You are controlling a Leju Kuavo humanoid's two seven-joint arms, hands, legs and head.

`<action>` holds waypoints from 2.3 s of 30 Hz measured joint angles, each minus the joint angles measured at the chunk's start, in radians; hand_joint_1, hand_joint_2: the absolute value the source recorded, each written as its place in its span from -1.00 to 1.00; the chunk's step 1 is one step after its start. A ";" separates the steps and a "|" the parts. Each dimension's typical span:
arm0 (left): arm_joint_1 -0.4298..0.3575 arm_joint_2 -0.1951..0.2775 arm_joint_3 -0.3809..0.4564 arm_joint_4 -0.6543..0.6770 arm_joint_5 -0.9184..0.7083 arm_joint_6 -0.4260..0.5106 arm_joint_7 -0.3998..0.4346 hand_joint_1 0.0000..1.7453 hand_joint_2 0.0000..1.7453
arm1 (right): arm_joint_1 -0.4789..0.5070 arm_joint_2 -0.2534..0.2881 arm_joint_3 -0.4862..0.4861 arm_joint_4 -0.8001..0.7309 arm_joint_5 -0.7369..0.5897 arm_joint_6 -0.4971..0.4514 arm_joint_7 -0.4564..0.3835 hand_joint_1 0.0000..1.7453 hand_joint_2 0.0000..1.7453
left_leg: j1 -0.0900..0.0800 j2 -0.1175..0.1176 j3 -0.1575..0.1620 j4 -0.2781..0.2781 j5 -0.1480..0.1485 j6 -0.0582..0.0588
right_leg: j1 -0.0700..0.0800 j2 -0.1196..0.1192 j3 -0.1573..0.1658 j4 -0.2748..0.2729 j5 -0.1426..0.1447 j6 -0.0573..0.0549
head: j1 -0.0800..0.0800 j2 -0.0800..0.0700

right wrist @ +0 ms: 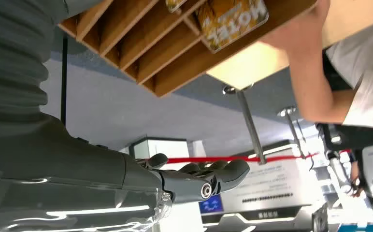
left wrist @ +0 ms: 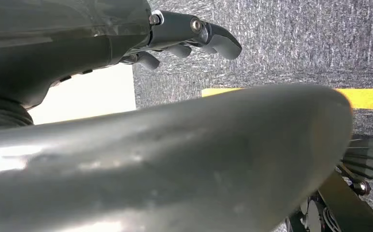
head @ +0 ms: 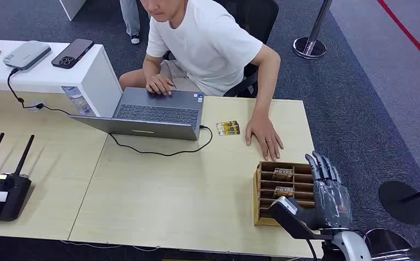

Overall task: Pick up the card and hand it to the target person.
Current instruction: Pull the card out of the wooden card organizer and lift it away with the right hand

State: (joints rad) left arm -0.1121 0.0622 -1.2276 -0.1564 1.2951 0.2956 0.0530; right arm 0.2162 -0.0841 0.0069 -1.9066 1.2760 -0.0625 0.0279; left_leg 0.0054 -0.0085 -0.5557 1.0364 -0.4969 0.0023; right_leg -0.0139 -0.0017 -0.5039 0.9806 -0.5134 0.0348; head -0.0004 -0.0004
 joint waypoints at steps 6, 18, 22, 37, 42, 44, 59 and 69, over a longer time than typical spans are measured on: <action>0.000 -0.001 -0.002 0.000 0.007 -0.001 0.000 -1.00 -1.00 | -0.002 -0.023 0.049 0.000 -0.124 0.057 -0.008 -1.00 1.00 | 0.000 0.000 0.000 0.000 0.000 0.000 | 0.000 0.000 0.000 0.000 0.000 0.000 | 0.000 0.000; 0.000 -0.003 -0.018 0.000 0.014 -0.007 0.003 -1.00 -1.00 | -0.020 -0.064 0.110 0.000 -0.169 0.096 -0.019 -0.81 1.00 | 0.000 0.000 0.000 0.000 0.000 0.000 | 0.000 0.000 0.000 0.000 0.000 0.000 | 0.000 0.000; 0.000 -0.004 -0.020 0.000 0.016 -0.008 0.003 -1.00 -1.00 | -0.025 -0.079 0.120 0.000 -0.168 0.106 -0.011 -0.75 1.00 | 0.000 0.000 0.000 0.000 0.000 0.000 | 0.000 0.000 0.000 0.000 0.000 0.000 | 0.000 0.000; 0.000 -0.007 -0.027 0.000 0.025 -0.009 0.006 -1.00 -1.00 | -0.058 -0.133 0.165 0.010 0.046 0.060 0.084 -0.74 1.00 | 0.000 0.000 0.000 0.000 0.000 0.000 | 0.000 0.000 0.000 0.000 0.000 0.000 | 0.000 0.000; 0.000 -0.007 -0.034 0.000 0.025 -0.009 0.006 -1.00 -1.00 | -0.066 -0.156 0.181 0.019 0.068 0.060 0.089 -0.64 1.00 | 0.000 0.000 0.000 0.000 0.000 0.000 | 0.000 0.000 0.000 0.000 0.000 0.000 | 0.000 0.000; 0.000 -0.007 -0.039 0.000 0.025 -0.009 0.006 -1.00 -1.00 | -0.067 -0.163 0.185 0.020 0.070 0.060 0.090 -0.57 1.00 | 0.000 0.000 0.000 0.000 0.000 0.000 | 0.000 0.000 0.000 0.000 0.000 0.000 | 0.000 0.000; 0.000 -0.007 -0.049 0.001 0.025 -0.012 0.006 -1.00 -1.00 | -0.062 -0.194 0.199 0.029 0.064 0.053 0.096 -0.31 1.00 | 0.000 0.000 0.000 0.000 0.000 0.000 | 0.000 0.000 0.000 0.000 0.000 0.000 | 0.000 0.000; 0.000 -0.007 -0.057 0.003 0.023 -0.014 0.006 -1.00 -1.00 | -0.050 -0.200 0.200 0.030 0.063 0.062 0.126 -0.31 1.00 | 0.000 0.000 0.000 0.000 0.000 0.000 | 0.000 0.000 0.000 0.000 0.000 0.000 | 0.000 0.000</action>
State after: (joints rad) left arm -0.1124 0.0553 -1.2846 -0.1537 1.3177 0.2819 0.0595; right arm 0.1663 -0.2842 0.2071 -1.8769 1.3394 -0.0003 0.1534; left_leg 0.0054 -0.0085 -0.5555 1.0365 -0.4968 0.0023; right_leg -0.0139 -0.0017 -0.5040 0.9805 -0.5134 0.0348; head -0.0002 -0.0004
